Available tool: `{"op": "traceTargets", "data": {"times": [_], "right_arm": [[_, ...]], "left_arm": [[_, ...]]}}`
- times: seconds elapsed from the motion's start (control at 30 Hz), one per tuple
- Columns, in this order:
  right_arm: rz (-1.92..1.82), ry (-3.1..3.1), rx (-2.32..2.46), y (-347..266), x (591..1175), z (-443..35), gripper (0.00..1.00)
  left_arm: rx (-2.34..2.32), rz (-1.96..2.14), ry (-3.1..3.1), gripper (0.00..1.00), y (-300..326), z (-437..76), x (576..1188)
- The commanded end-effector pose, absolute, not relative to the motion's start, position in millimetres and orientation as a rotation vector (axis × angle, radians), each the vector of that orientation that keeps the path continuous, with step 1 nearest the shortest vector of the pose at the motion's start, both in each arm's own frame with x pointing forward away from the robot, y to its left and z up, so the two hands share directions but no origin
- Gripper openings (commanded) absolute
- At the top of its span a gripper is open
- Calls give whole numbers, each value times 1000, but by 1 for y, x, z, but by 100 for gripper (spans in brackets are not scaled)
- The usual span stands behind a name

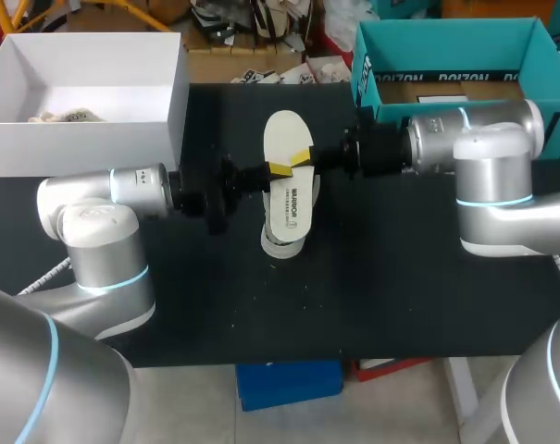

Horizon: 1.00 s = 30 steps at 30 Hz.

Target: Take the shoe out of the shoebox, open the shoe tongue, remove and reinsert the insole, then place the shoe into the shoebox

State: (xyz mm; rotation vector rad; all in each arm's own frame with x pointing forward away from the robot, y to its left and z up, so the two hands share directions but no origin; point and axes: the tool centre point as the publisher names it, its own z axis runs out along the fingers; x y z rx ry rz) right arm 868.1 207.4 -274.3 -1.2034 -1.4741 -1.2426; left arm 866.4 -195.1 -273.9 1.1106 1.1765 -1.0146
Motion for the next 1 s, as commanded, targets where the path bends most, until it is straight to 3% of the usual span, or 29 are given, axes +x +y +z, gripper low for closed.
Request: {"op": "traceTargets", "data": {"times": [0.03,0.17,0.2,0.23,1.0], "right_arm": [[-1243,-1474,-1206,208,868,-273,0],[-1243,-1474,-1206,208,868,-273,0],[-1243,-1474,-1206,208,868,-273,33],[-1260,-1459,-1210,207,868,-273,100],[-1260,-1521,-1454,144,834,-266,100]], "left_arm": [[1115,-1013,1178,0,-196,-276,866],[1119,-1015,1172,0,-196,-276,866],[1121,-1016,1171,0,-196,-276,866],[1123,-1017,1170,0,-196,-275,866],[1261,-1028,1532,0,-171,-268,821]]}}
